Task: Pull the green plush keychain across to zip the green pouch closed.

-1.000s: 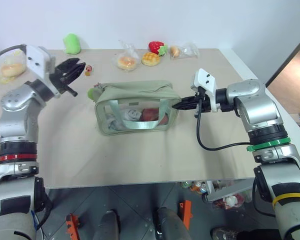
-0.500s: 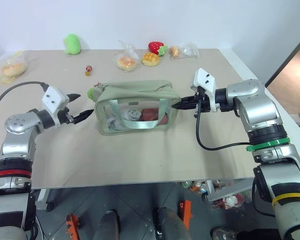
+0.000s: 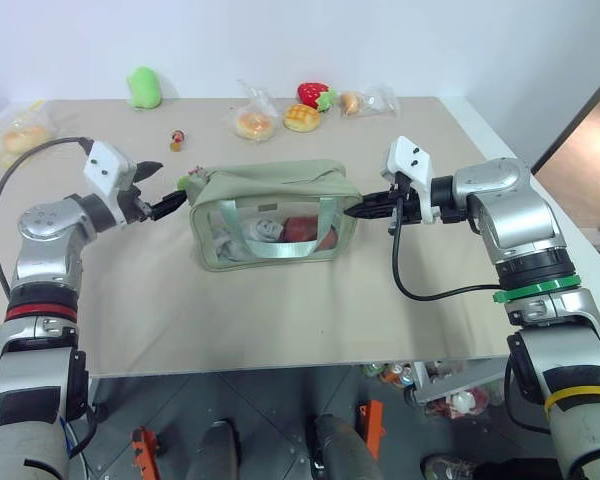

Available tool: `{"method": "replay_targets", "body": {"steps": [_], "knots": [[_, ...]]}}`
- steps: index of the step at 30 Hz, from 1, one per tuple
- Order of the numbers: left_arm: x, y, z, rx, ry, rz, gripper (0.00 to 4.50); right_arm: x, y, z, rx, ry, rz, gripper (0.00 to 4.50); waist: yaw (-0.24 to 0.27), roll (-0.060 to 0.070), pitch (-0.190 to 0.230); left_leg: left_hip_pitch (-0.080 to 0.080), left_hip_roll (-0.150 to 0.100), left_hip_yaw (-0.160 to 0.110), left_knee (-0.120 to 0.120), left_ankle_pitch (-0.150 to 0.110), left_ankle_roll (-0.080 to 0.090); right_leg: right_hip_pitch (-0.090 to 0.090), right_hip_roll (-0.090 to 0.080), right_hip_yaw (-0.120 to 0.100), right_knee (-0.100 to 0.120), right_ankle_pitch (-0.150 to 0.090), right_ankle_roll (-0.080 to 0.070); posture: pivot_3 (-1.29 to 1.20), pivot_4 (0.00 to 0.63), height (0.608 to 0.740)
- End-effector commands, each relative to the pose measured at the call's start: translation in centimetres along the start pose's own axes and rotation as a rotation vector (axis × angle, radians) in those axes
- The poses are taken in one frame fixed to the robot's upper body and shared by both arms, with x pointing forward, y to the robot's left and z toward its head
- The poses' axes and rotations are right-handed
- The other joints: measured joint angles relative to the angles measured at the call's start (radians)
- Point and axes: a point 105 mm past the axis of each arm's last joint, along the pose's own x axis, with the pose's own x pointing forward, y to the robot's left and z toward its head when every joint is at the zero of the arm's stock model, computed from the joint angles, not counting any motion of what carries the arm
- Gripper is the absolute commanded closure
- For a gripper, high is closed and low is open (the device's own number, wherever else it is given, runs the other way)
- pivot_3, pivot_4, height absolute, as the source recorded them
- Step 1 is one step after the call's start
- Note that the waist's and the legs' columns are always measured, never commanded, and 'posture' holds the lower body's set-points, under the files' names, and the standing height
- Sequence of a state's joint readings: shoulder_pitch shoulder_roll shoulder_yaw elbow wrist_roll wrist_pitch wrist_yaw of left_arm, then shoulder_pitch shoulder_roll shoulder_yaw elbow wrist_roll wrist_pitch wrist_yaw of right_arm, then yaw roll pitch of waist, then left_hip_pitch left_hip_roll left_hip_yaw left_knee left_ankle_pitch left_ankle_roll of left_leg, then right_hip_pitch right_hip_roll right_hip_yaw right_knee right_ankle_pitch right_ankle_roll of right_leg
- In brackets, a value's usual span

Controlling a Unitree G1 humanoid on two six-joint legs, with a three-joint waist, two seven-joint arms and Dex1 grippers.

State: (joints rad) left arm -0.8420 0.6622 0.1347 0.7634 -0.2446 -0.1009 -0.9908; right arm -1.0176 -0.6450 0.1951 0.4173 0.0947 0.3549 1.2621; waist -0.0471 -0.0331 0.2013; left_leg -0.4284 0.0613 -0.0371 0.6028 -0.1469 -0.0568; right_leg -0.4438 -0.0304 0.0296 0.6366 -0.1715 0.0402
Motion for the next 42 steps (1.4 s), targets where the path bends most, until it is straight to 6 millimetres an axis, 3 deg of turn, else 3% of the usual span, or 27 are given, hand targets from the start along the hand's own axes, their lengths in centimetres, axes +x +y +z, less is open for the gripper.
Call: {"method": "replay_targets", "body": {"steps": [1, 6, 7, 17, 23, 27, 30, 38, 42], "knots": [[0.0, 0.4, 1.1, 0.012, -0.030, -0.002, 0.56, -0.8, -0.4, 1.3, -0.031, -0.039, -0.025, 4.50, 0.000, 0.000, 0.000, 0.000, 0.000, 0.000, 0.000, 0.000, 0.000, 0.000, 0.000, 0.000, 0.000, 0.000, 0.000, 0.00, 0.150, 0.740], [0.4, 0.0, 1.4, 0.005, -0.042, -0.035, 0.56, -0.7, -0.3, 1.4, -0.032, -0.043, -0.024, 4.50, 0.000, 0.000, 0.000, 0.000, 0.000, 0.000, 0.000, 0.000, 0.000, 0.000, 0.000, 0.000, 0.000, 0.000, -0.001, 0.00, 0.150, 0.740], [0.7, -0.2, 1.7, 0.008, -0.056, -0.053, 1.08, -0.7, -0.2, 1.4, -0.032, -0.045, -0.023, 4.50, 0.000, 0.000, 0.000, 0.000, 0.000, 0.000, 0.000, 0.000, 0.000, 0.000, 0.000, 0.000, 0.000, 0.000, -0.001, 0.00, 0.150, 0.740], [1.6, -0.8, 2.7, 0.004, -0.087, -0.094, 4.43, -0.7, -0.1, 1.6, -0.028, -0.055, -0.027, 4.50, -0.001, 0.000, 0.000, 0.000, 0.000, 0.000, 0.000, 0.000, 0.000, 0.000, 0.000, 0.000, 0.000, 0.000, 0.000, 0.00, 0.150, 0.740], [1.8, 0.8, 3.6, 0.051, -0.095, 0.008, 4.47, -0.6, -0.1, 1.6, -0.027, -0.057, -0.031, 4.50, -0.001, 0.000, 0.000, 0.000, 0.000, 0.000, 0.000, 0.000, 0.000, 0.000, 0.000, 0.000, 0.000, 0.000, 0.000, 0.00, 0.150, 0.740], [2.4, 1.2, 6.3, 0.145, -0.200, 0.067, 4.47, -0.6, -0.2, 1.6, -0.026, -0.059, -0.030, 4.50, 0.000, 0.000, 0.000, 0.000, 0.000, 0.000, 0.000, 0.000, 0.000, 0.000, 0.000, 0.000, 0.000, 0.000, 0.000, 0.00, 0.150, 0.740], [2.8, 0.3, 7.9, 0.202, -0.270, 0.032, 4.47, -0.5, -0.2, 1.6, -0.028, -0.057, -0.031, 4.50, 0.000, 0.000, 0.000, 0.000, 0.000, 0.000, 0.000, 0.000, 0.000, 0.000, 0.000, 0.000, 0.000, 0.000, 0.000, 0.00, 0.150, 0.740], [3.4, -4.5, 11.1, 0.284, -0.371, -0.230, 4.47, -0.7, -0.2, 1.5, -0.027, -0.056, -0.034, 4.50, -0.001, 0.000, 0.000, 0.000, 0.000, 0.000, 0.000, 0.000, 0.000, 0.000, 0.000, 0.001, 0.000, 0.000, 0.000, 0.00, 0.150, 0.740], [3.0, -4.7, 12.6, 0.271, -0.398, -0.247, 4.47, -0.7, -0.3, 1.5, -0.025, -0.057, -0.038, 4.50, -0.001, 0.000, 0.000, 0.000, 0.000, 0.000, 0.000, 0.000, 0.000, 0.000, 0.000, 0.001, 0.001, 0.000, 0.000, 0.00, 0.150, 0.740]]}}
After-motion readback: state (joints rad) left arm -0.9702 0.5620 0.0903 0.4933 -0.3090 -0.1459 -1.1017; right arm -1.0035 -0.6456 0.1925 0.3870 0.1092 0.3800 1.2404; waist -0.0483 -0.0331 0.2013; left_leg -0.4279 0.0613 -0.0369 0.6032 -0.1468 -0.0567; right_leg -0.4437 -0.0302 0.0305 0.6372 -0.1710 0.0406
